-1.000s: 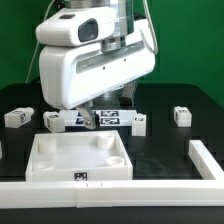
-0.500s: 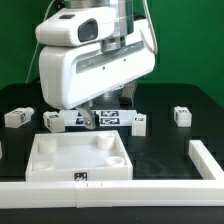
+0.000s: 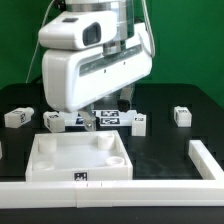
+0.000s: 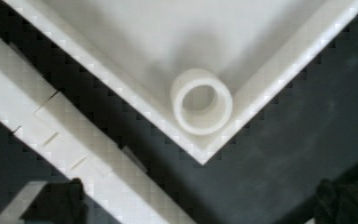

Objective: Assemble one leg

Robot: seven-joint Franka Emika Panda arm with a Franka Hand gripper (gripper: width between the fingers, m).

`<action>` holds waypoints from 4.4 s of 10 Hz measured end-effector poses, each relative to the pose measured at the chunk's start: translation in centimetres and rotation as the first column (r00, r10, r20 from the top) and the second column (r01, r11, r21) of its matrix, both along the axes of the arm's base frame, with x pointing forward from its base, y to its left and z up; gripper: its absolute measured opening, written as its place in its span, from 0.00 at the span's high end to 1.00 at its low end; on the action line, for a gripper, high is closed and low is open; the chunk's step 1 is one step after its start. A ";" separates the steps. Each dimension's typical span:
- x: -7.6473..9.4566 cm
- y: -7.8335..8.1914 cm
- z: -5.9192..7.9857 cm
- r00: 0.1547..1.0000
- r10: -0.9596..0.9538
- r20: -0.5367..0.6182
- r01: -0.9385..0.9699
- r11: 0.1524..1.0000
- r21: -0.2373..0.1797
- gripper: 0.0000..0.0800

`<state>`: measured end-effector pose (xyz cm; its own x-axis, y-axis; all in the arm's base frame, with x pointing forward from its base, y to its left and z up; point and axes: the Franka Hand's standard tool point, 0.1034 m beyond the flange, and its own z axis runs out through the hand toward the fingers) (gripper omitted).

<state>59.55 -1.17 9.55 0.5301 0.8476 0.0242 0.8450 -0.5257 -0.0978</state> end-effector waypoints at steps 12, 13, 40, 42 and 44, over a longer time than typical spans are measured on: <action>-5.0 -1.0 -3.8 0.830 0.558 0.022 -0.555 0.829 -0.065 0.19; -5.2 -1.3 -4.1 0.825 0.565 0.012 -0.563 0.823 -0.070 0.19; -11.3 -3.1 -8.1 0.810 0.586 -0.006 -0.586 0.810 -0.023 0.92; -11.2 -1.1 -8.2 0.845 0.534 0.003 -0.534 0.845 -0.026 0.92; -10.9 2.1 -8.1 0.878 0.479 0.007 -0.478 0.878 -0.024 0.92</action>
Offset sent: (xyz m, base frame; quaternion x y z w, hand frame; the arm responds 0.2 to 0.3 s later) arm -0.0239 -0.0078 -0.0124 0.0644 -0.0488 -0.1015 0.9915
